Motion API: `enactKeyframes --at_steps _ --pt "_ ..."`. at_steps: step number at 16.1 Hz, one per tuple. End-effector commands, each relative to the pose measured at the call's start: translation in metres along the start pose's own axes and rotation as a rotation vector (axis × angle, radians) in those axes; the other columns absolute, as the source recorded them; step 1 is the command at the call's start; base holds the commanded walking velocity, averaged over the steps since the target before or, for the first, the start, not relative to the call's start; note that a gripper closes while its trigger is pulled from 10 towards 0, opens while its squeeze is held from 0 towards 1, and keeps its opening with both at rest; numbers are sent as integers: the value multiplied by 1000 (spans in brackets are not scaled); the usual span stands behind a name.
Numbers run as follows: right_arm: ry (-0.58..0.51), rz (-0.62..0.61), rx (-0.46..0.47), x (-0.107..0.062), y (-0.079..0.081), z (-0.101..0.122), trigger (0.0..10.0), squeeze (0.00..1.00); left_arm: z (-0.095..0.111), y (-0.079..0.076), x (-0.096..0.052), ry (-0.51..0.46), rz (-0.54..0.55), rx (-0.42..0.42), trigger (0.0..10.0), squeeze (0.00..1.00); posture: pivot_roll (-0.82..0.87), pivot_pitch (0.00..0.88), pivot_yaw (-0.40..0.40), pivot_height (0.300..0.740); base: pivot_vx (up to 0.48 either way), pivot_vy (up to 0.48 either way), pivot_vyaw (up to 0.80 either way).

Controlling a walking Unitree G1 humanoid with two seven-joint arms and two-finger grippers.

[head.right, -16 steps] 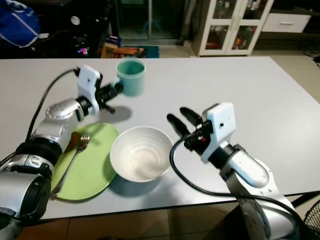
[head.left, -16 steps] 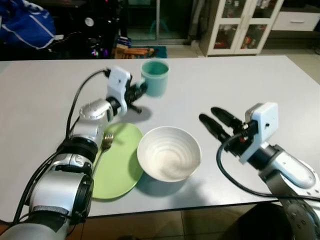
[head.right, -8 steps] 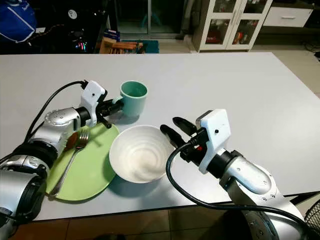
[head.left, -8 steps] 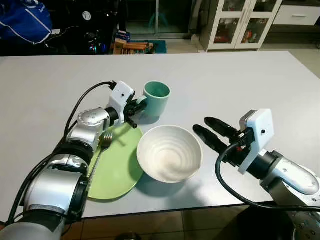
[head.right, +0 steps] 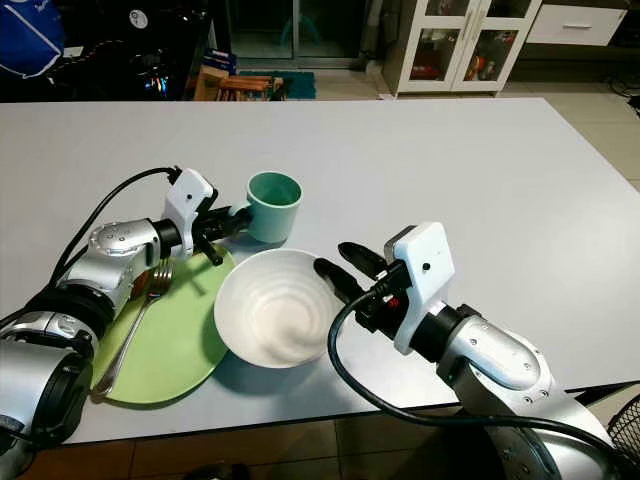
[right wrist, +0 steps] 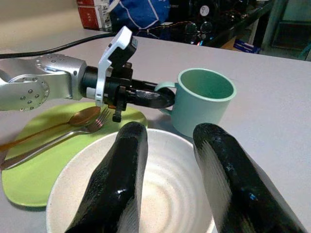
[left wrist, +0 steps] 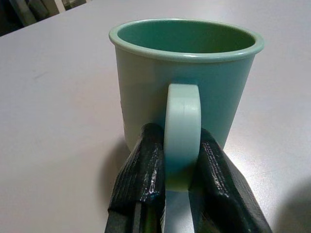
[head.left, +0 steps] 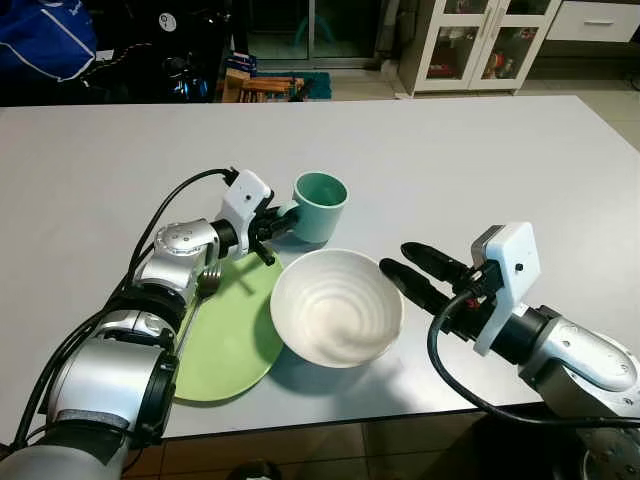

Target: Setting the table

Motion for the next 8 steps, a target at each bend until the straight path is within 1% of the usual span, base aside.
enactKeyframes --at_steps 1,2,4,8 --pt "-2 31 -3 -1 4 2 10000 0 0 -1 1 0 -2 22 10000 0 -78 75 10 740 0 0 0" --pt "3 41 -3 -2 4 1 10000 0 -1 -1 0 9 -4 36 10000 0 -78 72 8 740 0 0 0" --pt "3 43 -4 -2 4 1 10000 0 -3 -2 0 14 -8 34 10000 0 -78 71 8 740 0 0 0" --pt "6 50 -4 -1 6 0 10000 0 -11 -3 0 61 -8 55 10000 0 -80 64 7 740 0 0 0"
Point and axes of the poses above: a point about 5 cm out from each wrist's last joint towards the gripper, its own x axis pointing out of the wrist towards the gripper, its own z axis along the axis of the wrist's last joint, y = z × x, the point moved 1 cm from there along x, pointing out of the wrist towards the gripper, and after that the axes turned 9 degrees about -x, right-handed, at the moved point
